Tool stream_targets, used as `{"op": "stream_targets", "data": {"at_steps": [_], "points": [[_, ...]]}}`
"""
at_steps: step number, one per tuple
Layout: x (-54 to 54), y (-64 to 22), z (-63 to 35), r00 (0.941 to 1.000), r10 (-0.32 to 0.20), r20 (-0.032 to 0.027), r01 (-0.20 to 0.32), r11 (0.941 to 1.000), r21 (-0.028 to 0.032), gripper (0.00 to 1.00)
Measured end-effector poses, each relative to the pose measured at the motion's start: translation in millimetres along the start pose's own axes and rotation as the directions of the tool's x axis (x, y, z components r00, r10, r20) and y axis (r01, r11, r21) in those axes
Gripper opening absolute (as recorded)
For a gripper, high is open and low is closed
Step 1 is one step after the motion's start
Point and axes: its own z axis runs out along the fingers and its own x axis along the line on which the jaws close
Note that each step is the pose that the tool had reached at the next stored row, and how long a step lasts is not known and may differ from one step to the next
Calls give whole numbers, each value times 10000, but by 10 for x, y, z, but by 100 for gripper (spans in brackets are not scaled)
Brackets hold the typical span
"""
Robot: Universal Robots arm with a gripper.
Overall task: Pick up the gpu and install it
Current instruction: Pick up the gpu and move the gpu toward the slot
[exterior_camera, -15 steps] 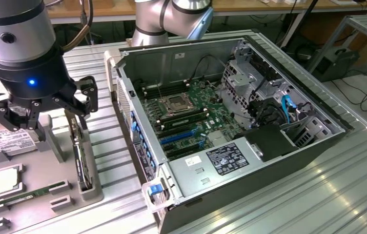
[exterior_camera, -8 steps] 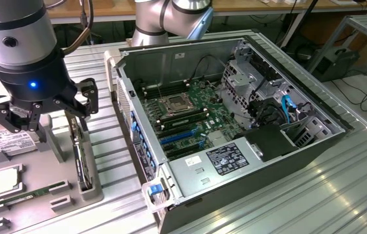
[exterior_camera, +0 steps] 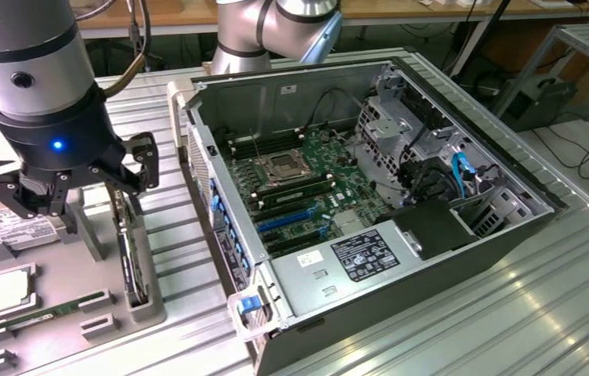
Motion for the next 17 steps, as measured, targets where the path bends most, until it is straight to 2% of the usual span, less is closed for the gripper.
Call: {"op": "stream_targets", "data": {"at_steps": [17], "points": [[5, -11, 255, 10000, -1, -4, 1, 10000, -10, 72]]}}
